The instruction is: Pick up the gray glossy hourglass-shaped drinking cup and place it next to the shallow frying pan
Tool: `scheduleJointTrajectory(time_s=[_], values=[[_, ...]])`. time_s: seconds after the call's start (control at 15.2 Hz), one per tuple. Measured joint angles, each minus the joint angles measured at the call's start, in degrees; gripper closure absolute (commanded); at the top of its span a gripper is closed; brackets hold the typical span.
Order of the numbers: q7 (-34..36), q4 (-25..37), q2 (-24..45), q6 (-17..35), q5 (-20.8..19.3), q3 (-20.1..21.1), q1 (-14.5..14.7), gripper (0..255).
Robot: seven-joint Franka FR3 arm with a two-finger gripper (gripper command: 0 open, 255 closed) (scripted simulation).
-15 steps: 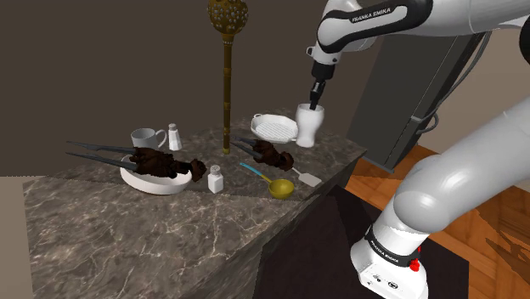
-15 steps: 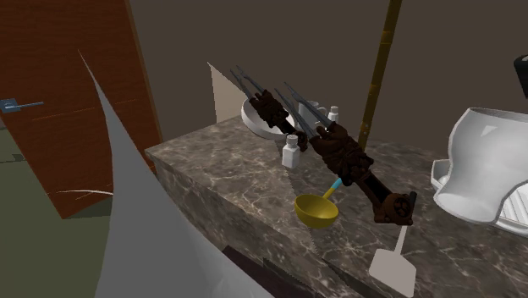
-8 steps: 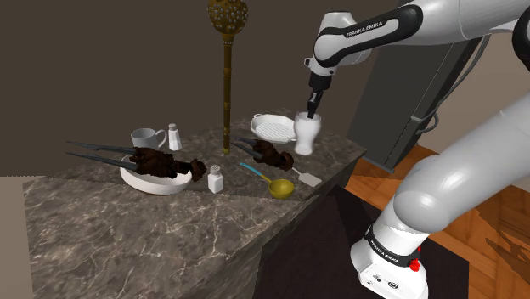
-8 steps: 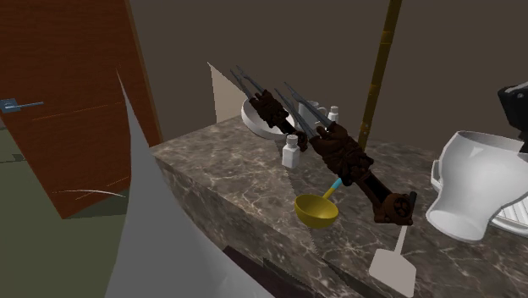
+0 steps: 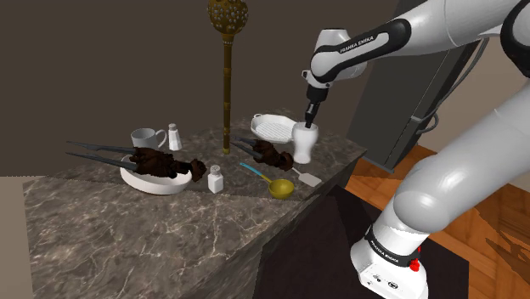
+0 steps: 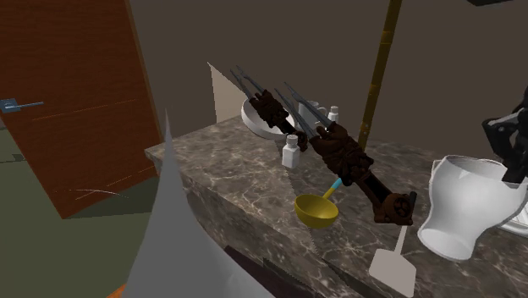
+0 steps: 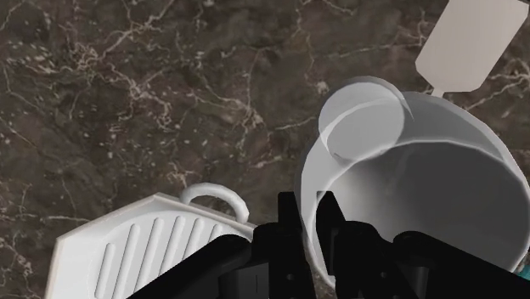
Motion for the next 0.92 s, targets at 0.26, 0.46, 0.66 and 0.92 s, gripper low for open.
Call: scheduleJointTrajectory(time_s=[0.26, 0.46, 0.66, 0.92], values=[[0.0, -1.7, 1.4, 3.2, 0.1, -0.3, 0.0, 255], [-0.1, -2.2, 2.4, 5.5, 0.2, -0.6, 0.0, 255], [-0.2, -2.4, 2.6, 5.8, 0.2, -0.6, 0.0, 255], [-0.3, -2.5, 2.7, 5.7, 0.2, -0.7, 0.1, 0]])
